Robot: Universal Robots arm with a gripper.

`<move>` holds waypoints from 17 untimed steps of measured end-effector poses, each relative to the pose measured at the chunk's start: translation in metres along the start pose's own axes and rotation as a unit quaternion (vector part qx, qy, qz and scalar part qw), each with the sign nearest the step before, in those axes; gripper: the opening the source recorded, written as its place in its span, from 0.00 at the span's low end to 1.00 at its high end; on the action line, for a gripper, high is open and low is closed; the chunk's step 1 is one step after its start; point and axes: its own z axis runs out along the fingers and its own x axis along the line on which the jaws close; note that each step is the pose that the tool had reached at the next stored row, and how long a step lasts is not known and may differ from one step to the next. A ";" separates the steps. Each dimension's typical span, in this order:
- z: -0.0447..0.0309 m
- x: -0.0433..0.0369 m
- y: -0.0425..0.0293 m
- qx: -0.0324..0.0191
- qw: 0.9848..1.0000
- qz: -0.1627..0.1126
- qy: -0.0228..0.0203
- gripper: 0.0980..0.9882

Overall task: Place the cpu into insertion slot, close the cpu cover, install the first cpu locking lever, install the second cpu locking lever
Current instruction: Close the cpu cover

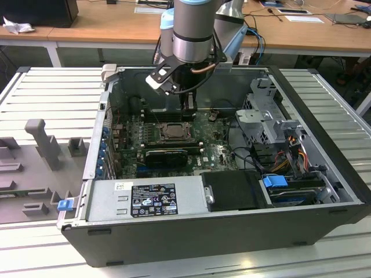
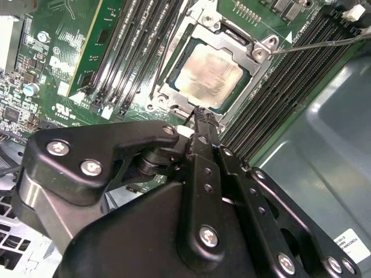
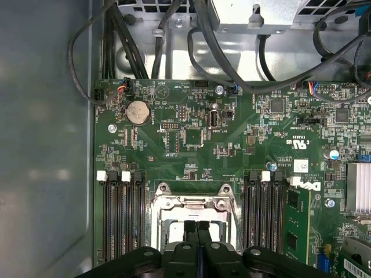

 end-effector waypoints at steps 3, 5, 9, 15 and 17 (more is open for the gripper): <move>0.0023 0.0000 -0.0031 -0.001 1.000 0.000 0.000 0.01; 0.0065 -0.0001 -0.0069 -0.004 1.000 0.000 0.000 0.01; 0.0076 0.0000 -0.0151 -0.005 1.000 0.000 0.000 0.01; 0.0075 0.0000 -0.0195 -0.005 1.000 0.000 0.000 0.01; 0.0075 0.0001 -0.0214 -0.005 1.000 0.000 0.000 0.01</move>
